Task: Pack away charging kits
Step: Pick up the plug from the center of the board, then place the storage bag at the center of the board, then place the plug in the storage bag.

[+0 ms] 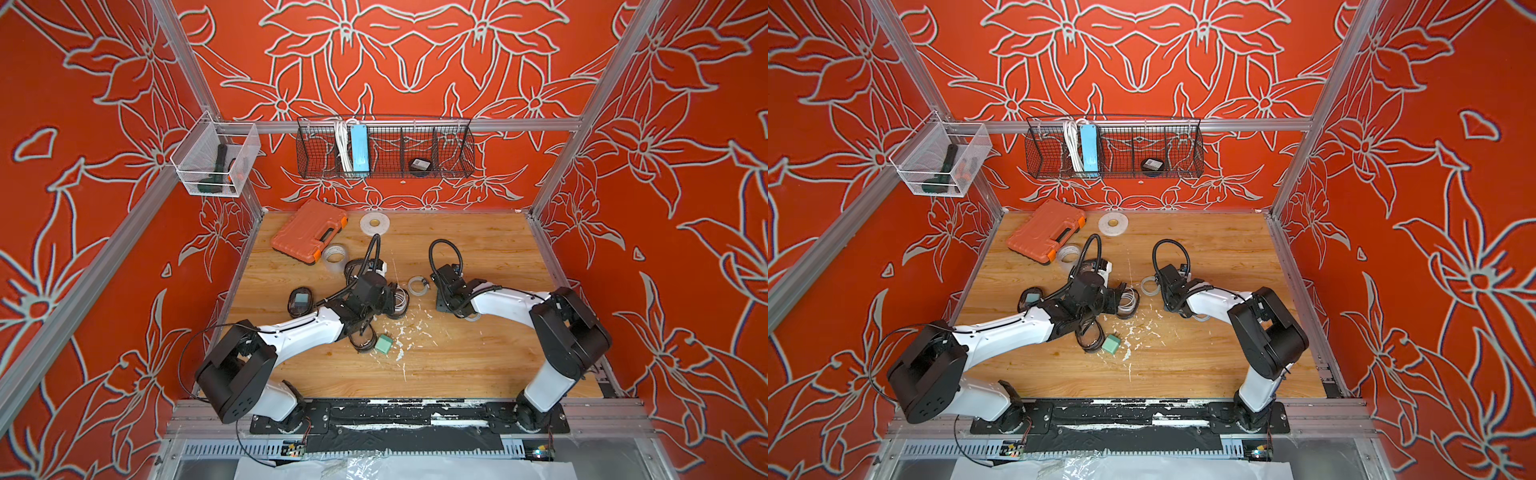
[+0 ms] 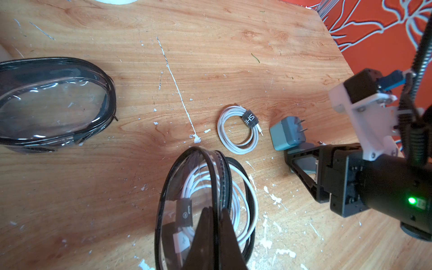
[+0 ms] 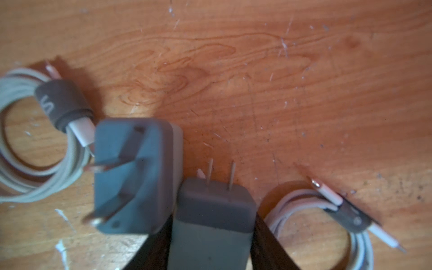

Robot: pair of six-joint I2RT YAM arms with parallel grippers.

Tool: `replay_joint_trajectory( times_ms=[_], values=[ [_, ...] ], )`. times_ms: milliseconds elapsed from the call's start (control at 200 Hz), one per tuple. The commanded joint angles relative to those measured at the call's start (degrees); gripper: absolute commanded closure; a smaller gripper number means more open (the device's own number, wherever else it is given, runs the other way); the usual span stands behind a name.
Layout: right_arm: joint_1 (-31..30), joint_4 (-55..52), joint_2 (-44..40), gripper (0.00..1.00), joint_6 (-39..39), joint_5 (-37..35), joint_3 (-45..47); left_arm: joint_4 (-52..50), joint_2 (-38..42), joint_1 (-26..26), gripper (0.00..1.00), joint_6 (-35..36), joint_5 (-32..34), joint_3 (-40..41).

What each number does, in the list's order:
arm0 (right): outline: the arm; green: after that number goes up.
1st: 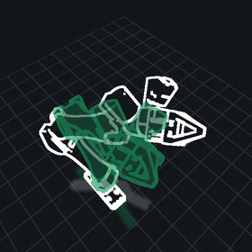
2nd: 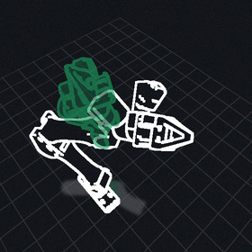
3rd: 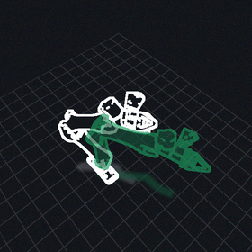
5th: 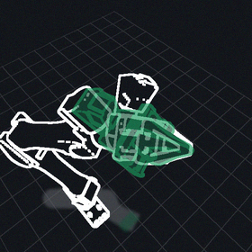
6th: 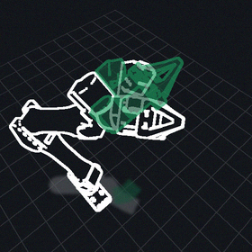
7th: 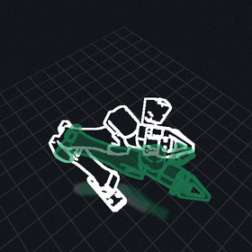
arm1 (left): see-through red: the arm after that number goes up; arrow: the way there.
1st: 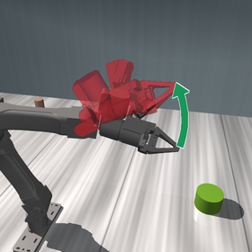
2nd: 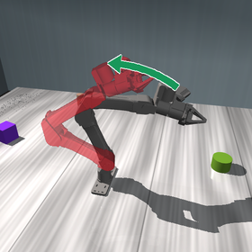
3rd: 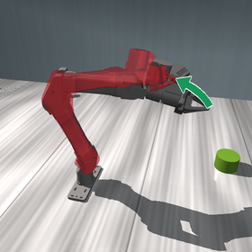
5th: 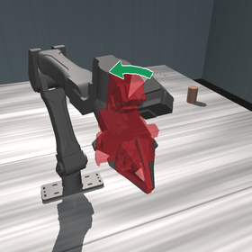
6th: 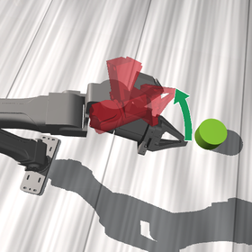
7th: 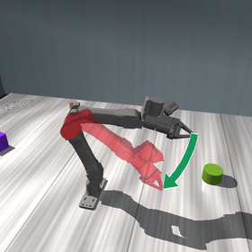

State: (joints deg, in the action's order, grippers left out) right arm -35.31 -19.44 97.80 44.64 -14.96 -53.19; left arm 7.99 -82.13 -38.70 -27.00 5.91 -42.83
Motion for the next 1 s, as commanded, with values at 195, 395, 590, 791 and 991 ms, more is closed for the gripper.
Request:
replay_joint_trajectory(
  times_ms=[195,395,590,791,991],
  values=[
    [0.24,-2.33,-6.36,0.75,0.95,-1.39,2.83,0.83,0.55,-0.06,1.0,0.28,-0.52,-0.1],
    [-2.96,6.74,-17.25,0.85,-0.53,6.76,9.44,2.62,0.18,-0.06,1.0,-0.12,-2.57,0.35],
    [-14.16,6.75,-16.55,0.93,-1.58,5.46,3.1,4.24,0.26,-0.11,1.0,-0.13,-3.27,1.25],
    [-16.28,7.45,-11.75,0.98,-2.27,6.67,-1.61,6.21,1.18,-0.06,1.0,0.08,-4.42,2.8],
    [-16.55,9.24,-10.91,0.99,-2.38,6.92,-1.82,6.49,0.68,-0.07,1.0,-0.12,-4.22,2.66]
  ],
)
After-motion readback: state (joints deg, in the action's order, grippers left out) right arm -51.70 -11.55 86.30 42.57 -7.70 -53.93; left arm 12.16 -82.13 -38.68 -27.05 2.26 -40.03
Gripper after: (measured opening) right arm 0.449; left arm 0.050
